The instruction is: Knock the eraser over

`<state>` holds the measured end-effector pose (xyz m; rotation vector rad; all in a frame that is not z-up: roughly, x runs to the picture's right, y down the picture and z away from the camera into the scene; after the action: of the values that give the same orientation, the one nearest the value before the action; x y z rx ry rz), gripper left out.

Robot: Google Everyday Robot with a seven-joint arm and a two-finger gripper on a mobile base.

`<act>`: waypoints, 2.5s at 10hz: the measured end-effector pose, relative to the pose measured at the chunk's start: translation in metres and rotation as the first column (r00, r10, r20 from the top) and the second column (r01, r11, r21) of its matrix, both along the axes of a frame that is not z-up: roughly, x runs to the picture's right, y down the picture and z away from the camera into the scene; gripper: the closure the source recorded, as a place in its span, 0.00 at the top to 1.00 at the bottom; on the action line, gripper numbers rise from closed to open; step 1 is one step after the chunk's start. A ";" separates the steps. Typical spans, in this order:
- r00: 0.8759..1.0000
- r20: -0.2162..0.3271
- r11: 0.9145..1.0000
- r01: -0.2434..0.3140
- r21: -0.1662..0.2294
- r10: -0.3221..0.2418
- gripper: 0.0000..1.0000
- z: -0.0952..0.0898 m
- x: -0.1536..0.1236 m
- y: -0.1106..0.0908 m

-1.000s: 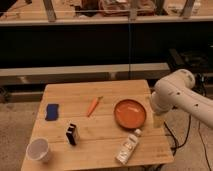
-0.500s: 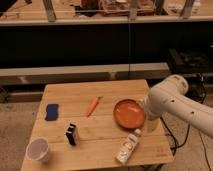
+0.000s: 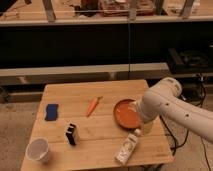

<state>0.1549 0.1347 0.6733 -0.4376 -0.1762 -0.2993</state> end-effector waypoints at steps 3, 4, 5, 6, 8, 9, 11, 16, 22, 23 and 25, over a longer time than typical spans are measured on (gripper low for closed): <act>1.000 0.023 1.000 0.021 -0.007 -0.021 0.80 -0.002 -0.002 0.006; 0.999 0.035 1.000 0.027 -0.011 -0.026 0.80 -0.004 -0.009 0.009; 0.998 0.056 0.999 0.039 -0.013 -0.038 0.80 -0.006 -0.021 0.012; 0.996 0.072 0.999 0.050 -0.013 -0.049 0.80 -0.006 -0.029 0.013; 0.994 0.090 0.998 0.066 -0.016 -0.064 0.80 -0.007 -0.032 0.017; 0.992 0.101 0.997 0.074 -0.021 -0.072 0.80 -0.007 -0.034 0.020; 0.989 0.127 0.996 0.085 -0.021 -0.081 0.80 -0.007 -0.045 0.025; 0.972 0.199 0.992 0.128 -0.012 -0.123 0.80 -0.007 -0.070 0.038; 0.956 0.251 0.988 0.156 0.003 -0.152 0.80 0.000 -0.078 0.051; 0.954 0.258 0.987 0.159 0.006 -0.155 0.80 0.000 -0.081 0.051; 0.948 0.273 0.986 0.167 0.010 -0.163 0.80 0.001 -0.085 0.054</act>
<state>0.0694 0.1884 0.6742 -0.4238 -0.4133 -0.5242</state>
